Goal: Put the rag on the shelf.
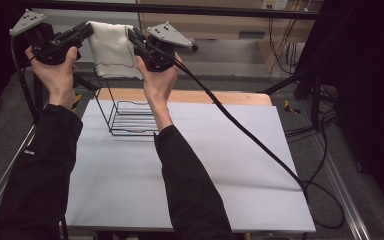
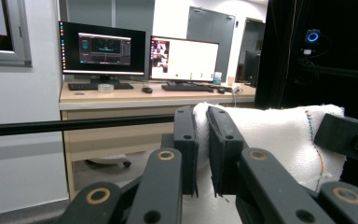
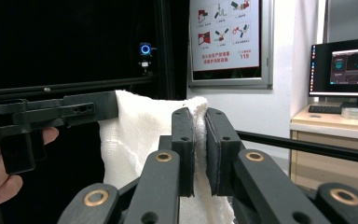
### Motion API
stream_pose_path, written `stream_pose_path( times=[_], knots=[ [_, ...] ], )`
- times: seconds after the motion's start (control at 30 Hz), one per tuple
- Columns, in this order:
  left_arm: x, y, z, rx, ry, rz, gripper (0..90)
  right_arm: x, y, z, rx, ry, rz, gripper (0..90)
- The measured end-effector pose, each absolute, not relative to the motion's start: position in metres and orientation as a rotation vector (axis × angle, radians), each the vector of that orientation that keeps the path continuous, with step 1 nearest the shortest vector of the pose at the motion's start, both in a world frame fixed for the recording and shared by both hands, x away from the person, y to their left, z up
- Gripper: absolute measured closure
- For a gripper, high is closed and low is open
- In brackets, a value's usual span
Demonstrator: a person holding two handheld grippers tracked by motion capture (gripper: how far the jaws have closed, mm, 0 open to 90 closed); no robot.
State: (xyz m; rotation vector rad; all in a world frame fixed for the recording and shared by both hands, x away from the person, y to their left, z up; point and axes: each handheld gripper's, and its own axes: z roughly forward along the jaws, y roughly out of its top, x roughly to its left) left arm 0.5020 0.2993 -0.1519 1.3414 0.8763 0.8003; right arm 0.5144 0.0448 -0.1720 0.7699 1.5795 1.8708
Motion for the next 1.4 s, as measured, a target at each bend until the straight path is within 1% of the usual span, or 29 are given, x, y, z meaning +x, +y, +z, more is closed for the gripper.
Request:
stream_pose_path(
  times=[0.43, 0.73, 1.07, 1.4],
  knots=[
    [0.516, 0.302, -0.163, 1.373, 0.905, 0.808, 82.4, 0.531, 0.049, -0.183, 0.793, 1.631, 1.857, 83.1],
    [0.522, 0.304, -0.177, 1.384, 0.916, 0.787, 82.4, 0.54, 0.049, -0.191, 0.806, 1.675, 1.816, 83.1],
    [0.521, 0.303, -0.192, 1.413, 0.92, 0.784, 82.4, 0.542, 0.049, -0.206, 0.824, 1.71, 1.797, 83.1],
    [0.514, 0.304, -0.207, 1.44, 0.909, 0.771, 82.4, 0.535, 0.046, -0.22, 0.835, 1.738, 1.778, 83.0]
  ],
)
